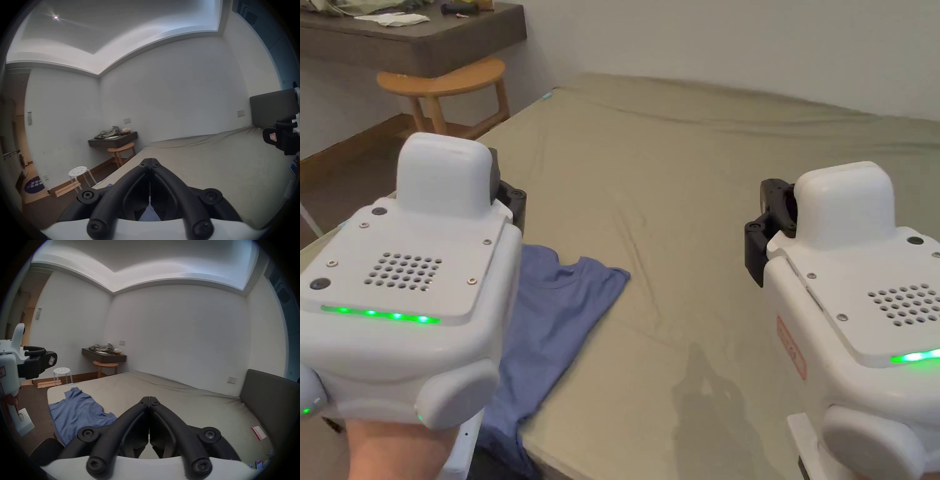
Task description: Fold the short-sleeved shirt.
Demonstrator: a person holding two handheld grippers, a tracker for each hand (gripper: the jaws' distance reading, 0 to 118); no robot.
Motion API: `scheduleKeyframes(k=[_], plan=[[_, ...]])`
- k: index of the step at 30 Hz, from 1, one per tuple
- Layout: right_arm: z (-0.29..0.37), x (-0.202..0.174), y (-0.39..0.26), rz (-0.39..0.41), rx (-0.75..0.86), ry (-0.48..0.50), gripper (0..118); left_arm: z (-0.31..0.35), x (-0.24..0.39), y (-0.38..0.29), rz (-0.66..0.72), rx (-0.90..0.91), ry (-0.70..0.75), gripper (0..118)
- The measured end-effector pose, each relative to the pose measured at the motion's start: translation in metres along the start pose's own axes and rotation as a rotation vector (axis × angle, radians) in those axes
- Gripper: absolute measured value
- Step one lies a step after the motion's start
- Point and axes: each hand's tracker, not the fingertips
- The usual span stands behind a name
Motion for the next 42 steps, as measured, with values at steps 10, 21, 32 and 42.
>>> scheduleKeyframes(k=[10, 21, 32, 42], plan=[[-0.028, -0.066, 0.003, 0.021, -0.003, 0.174, 2, 0.016, -0.062, -0.030, 0.021, -0.069, 0.138, 0], [-0.046, -0.084, 0.001, 0.048, -0.019, 0.215, 2, -0.010, -0.082, -0.045, 0.025, -0.105, 0.157, 0], [-0.065, -0.058, -0.022, 0.032, -0.108, 0.147, 2, -0.107, -0.079, -0.120, 0.092, -0.450, -0.001, 0], [-0.083, -0.032, -0.060, 0.036, -0.223, 0.071, 2, -0.205, -0.062, -0.226, 0.121, -0.789, -0.083, 0]])
